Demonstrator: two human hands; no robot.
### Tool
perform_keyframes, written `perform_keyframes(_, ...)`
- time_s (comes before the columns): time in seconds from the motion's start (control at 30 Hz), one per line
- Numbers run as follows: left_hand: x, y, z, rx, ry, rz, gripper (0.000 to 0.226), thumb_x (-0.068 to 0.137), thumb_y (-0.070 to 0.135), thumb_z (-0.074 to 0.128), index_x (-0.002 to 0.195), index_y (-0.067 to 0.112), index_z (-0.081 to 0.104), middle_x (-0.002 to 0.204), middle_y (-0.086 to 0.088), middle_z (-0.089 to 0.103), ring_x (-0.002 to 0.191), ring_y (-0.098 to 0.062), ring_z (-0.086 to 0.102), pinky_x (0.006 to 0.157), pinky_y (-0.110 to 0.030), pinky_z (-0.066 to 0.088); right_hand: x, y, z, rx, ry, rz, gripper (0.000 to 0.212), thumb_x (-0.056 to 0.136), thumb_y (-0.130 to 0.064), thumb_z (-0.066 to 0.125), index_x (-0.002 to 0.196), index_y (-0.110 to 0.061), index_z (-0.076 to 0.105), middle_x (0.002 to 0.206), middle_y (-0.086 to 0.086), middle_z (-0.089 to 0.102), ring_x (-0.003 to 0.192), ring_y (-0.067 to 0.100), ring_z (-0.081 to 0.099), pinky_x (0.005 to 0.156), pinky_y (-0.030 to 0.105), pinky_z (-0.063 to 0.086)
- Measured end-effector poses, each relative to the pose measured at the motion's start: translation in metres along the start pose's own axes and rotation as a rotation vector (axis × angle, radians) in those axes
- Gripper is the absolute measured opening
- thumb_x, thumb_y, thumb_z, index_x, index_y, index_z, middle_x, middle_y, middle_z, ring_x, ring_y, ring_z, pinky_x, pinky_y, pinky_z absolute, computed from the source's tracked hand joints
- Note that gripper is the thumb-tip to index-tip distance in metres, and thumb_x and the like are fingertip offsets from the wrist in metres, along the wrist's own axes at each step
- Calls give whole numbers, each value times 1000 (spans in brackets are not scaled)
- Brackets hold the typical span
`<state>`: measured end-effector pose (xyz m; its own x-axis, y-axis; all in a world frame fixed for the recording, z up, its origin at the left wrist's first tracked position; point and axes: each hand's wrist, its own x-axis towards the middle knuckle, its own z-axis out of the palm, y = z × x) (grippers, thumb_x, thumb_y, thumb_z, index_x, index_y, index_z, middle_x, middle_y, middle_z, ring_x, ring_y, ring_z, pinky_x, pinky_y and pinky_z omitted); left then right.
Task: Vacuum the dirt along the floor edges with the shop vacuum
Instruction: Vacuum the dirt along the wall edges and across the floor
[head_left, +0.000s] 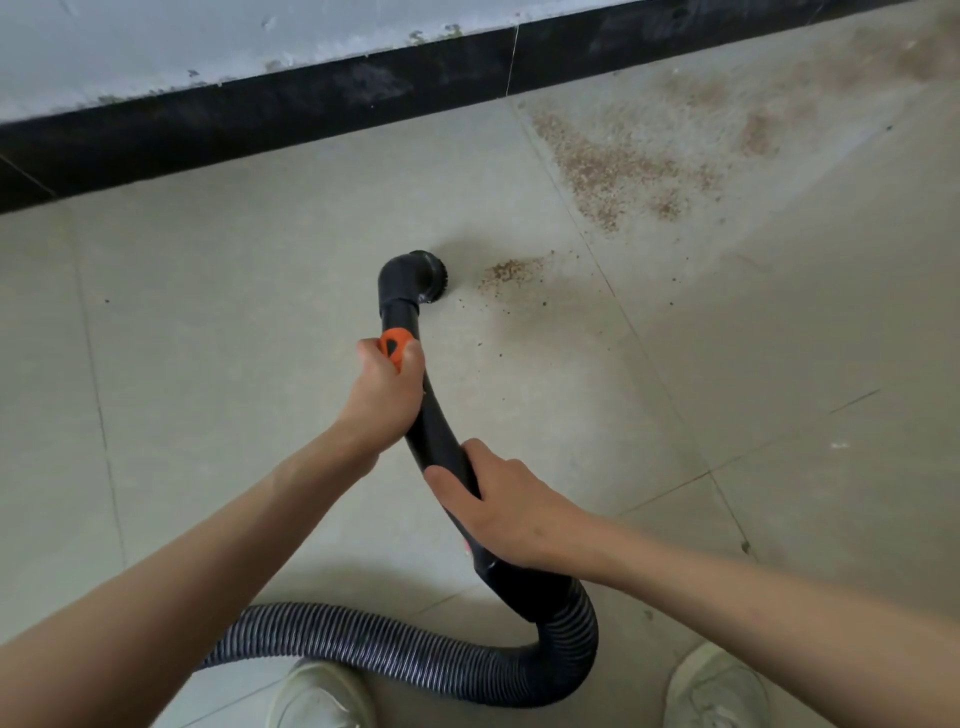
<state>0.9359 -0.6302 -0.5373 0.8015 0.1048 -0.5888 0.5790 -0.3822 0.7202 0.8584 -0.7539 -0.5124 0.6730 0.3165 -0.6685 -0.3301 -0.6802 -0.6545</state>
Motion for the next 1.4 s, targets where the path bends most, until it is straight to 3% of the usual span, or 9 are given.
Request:
perform_keyframes(0.2,6,12,9,-3,-8,11,26,100,36,32,111,12,29,84,0,44,71,-11,45,57,-26,37,2,4,-9,49,48,-3,36,97,-54,35,98,-18,42,79,5,62,66,22,62,71,39,53)
perform_keyframes(0.43,27,51,59,-7,-125,77,24,100,33,33,109,11,29,86,2,42,74,-9,44,59,-23,37,-1,30,-44,139,245,55,33,96,-52,39,90,-20,46,78,4,64,65,19,61,66,33,50)
perform_keyframes(0.77,45,90,113,80,-236,151,25,100,33,31,110,11,27,83,0,43,71,-10,44,58,-24,36,1,56,-77,203,429,103,32,98,-47,39,84,-19,45,63,2,66,56,14,64,64,30,50)
perform_keyframes(1.0,49,65,66,-37,-100,83,31,99,32,34,120,9,31,86,0,44,76,-12,47,68,-30,42,16,30,-66,84,276,33,36,97,-51,39,91,-17,47,76,4,64,66,19,62,68,34,51)
perform_keyframes(1.13,31,36,31,-137,-6,23,24,99,30,35,112,11,30,86,1,43,75,-12,47,61,-27,43,12,12,-45,-24,117,-2,41,98,-52,37,102,-13,47,83,6,61,74,23,61,75,38,52)
perform_keyframes(1.27,4,14,18,-123,27,-16,24,99,32,34,109,11,31,85,1,43,73,-10,46,60,-26,40,-5,7,-24,-39,42,-11,37,97,-53,37,96,-16,43,77,3,59,67,21,60,74,39,53)
perform_keyframes(1.4,-10,9,22,-89,-6,-32,21,99,32,34,106,12,30,84,0,44,76,-15,47,72,-33,43,-17,15,-15,-28,58,0,34,97,-54,37,86,-23,41,76,1,60,71,22,62,71,36,50)
